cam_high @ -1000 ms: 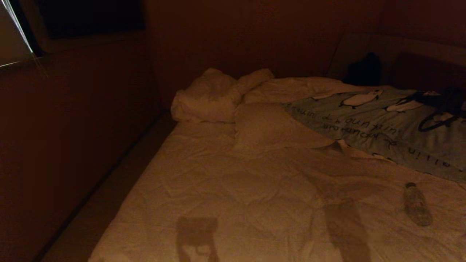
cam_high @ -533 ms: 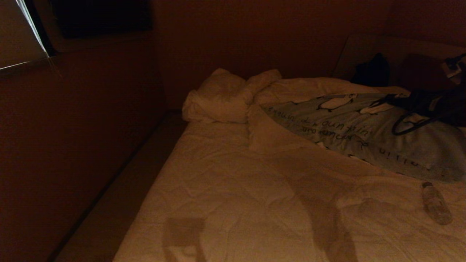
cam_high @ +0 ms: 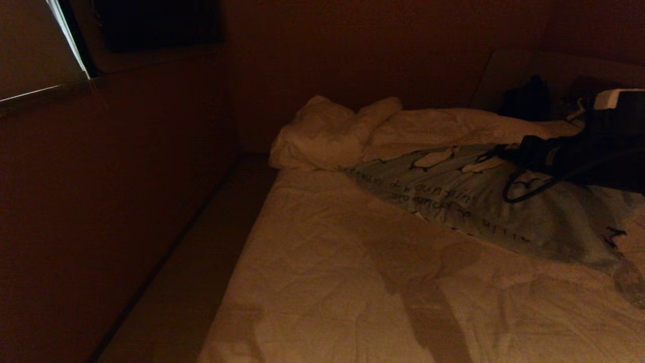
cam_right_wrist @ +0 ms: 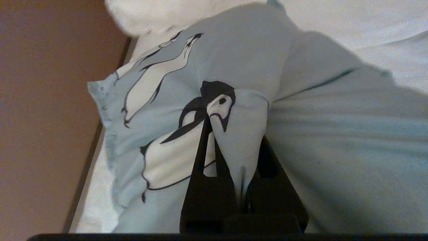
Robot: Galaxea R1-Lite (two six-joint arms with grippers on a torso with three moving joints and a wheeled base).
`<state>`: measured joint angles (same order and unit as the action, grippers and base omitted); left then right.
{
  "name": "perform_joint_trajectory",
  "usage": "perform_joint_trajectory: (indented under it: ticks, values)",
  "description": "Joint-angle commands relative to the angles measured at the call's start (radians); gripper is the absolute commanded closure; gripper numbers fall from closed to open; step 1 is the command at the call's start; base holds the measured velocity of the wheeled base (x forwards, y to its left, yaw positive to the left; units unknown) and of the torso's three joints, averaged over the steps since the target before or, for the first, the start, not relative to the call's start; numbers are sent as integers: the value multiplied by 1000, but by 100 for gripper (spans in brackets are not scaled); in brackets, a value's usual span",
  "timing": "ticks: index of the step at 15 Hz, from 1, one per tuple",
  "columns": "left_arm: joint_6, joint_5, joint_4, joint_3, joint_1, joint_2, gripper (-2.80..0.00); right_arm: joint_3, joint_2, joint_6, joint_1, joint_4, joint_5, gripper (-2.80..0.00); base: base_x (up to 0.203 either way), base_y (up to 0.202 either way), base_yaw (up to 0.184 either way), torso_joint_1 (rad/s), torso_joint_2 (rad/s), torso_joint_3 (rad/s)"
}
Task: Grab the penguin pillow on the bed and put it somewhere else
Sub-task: Move to the foot of the bed, then place the pillow at the end of the bed
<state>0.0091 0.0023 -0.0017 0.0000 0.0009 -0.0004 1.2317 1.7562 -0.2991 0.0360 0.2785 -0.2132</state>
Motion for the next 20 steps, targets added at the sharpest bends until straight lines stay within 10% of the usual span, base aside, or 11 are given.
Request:
perform_joint_trajectory:
  ticks: [1,10,20]
  values:
    - [0,1,0,0,1,-1,0,-6,26,-2,-43,3,71,0,0,199,1,5,0,5]
    - [0,1,0,1,0,0,0,-38,151,-5,-215,25,155,0,0,189,-1,5,2,3]
    - [-6,1,3,0,0,0,0,-106,365,-5,-378,288,364,0,0,9,0,0,0,0]
